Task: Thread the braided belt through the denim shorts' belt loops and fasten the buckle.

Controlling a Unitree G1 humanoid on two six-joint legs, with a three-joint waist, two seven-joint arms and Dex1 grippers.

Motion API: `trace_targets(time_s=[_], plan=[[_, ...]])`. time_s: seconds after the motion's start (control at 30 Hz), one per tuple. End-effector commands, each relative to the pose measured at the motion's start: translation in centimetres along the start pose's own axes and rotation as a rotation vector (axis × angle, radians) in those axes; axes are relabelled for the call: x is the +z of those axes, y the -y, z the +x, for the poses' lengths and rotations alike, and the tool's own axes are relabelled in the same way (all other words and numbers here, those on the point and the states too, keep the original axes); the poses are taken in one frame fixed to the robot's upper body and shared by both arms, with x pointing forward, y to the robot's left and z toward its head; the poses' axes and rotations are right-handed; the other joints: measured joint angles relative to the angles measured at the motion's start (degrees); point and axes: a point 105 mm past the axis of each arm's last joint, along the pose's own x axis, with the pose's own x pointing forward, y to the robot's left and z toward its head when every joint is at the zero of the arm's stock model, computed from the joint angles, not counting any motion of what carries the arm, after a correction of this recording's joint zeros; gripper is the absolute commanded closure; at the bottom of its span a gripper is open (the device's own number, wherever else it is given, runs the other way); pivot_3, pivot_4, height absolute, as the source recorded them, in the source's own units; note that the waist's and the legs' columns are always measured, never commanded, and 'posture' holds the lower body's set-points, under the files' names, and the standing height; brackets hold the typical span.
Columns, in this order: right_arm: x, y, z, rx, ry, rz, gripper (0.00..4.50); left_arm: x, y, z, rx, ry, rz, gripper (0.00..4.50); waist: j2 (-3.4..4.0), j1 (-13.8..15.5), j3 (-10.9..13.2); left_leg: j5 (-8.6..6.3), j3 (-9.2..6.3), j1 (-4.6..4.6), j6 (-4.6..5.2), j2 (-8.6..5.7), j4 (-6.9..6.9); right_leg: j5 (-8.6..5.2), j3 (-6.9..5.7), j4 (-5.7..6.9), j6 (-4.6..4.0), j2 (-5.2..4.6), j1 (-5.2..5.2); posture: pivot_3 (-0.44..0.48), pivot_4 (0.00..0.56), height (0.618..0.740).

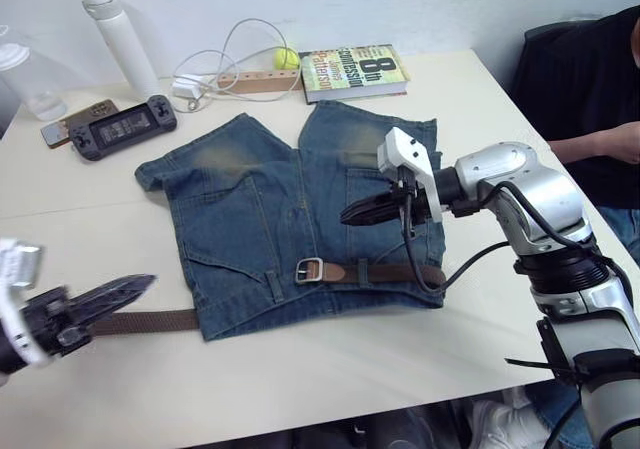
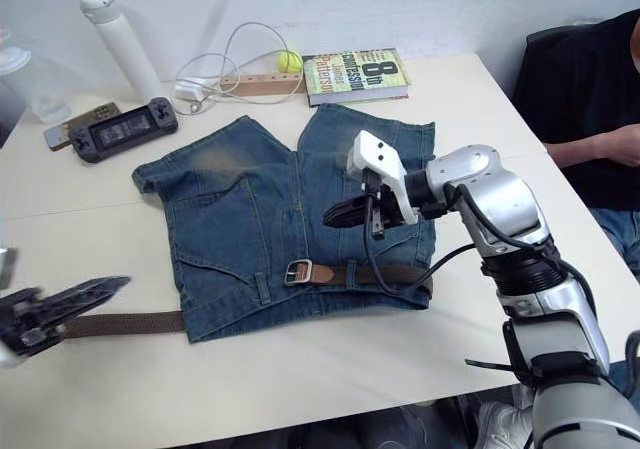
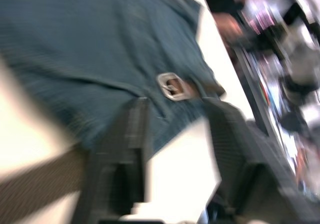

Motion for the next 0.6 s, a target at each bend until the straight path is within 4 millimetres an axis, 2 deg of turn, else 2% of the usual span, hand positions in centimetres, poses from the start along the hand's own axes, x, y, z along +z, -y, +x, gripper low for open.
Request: trace_targets(time_s=[0.03, 0.07, 0.17, 0.27, 0.37, 0.6], plan=[[1.6, -0.3, -0.2, 0.032, 0.034, -0.066, 4.5, -1.2, -0.2, -2.5, 0.08, 0.094, -0.171, 0.48, -0.03, 0.34, -0.01, 0.0, 0.0, 0.01, 0.0, 0.0, 0.0, 0.01, 0.01, -0.01, -0.01, 0.0, 0.01, 0.0, 0.15, 0.734], [1.6, -0.1, -0.1, 0.032, 0.034, -0.066, 4.5, -2.3, 0.0, -3.1, 0.059, 0.085, -0.221, 0.06, -0.03, 0.36, -0.01, -0.01, 0.01, 0.03, 0.0, -0.01, 0.0, 0.01, 0.02, -0.01, -0.01, -0.02, 0.04, 0.0, 0.15, 0.734], [1.5, 0.3, 0.0, 0.032, 0.034, -0.066, 4.5, -4.3, -0.3, -4.1, 0.069, 0.102, -0.309, 0.02, -0.05, 0.96, -0.01, -0.02, 0.02, 0.01, 0.02, -0.04, -0.01, 0.01, 0.01, -0.09, -0.01, -0.04, 0.06, 0.0, 0.15, 0.734], [1.6, 0.6, 0.3, 0.034, 0.037, -0.07, 4.5, -4.8, -2.6, -4.3, 0.193, 0.215, -0.358, 0.02, -0.03, 1.58, -0.01, -0.02, 0.01, 0.04, 0.01, -0.03, 0.0, 0.02, 0.0, -0.08, -0.02, -0.03, 0.09, 0.0, 0.15, 0.734], [1.9, 0.8, 0.5, 0.022, 0.043, -0.085, 4.5, -4.9, -4.9, -3.0, 0.283, 0.357, -0.428, 0.02, -0.04, 1.97, -0.02, 0.0, -0.02, 0.04, -0.01, -0.02, 0.0, 0.03, -0.03, -0.08, -0.03, -0.02, 0.08, 0.0, 0.15, 0.734], [2.2, 0.8, 0.1, 0.001, 0.041, -0.087, 4.5, -5.7, -6.7, -0.2, 0.333, 0.479, -0.574, 0.02, -0.4, 1.79, -0.12, 0.0, 0.01, -0.01, -0.02, -0.07, 0.11, 0.07, 0.0, -0.1, 0.03, -0.01, 0.09, 0.0, 0.15, 0.734]])
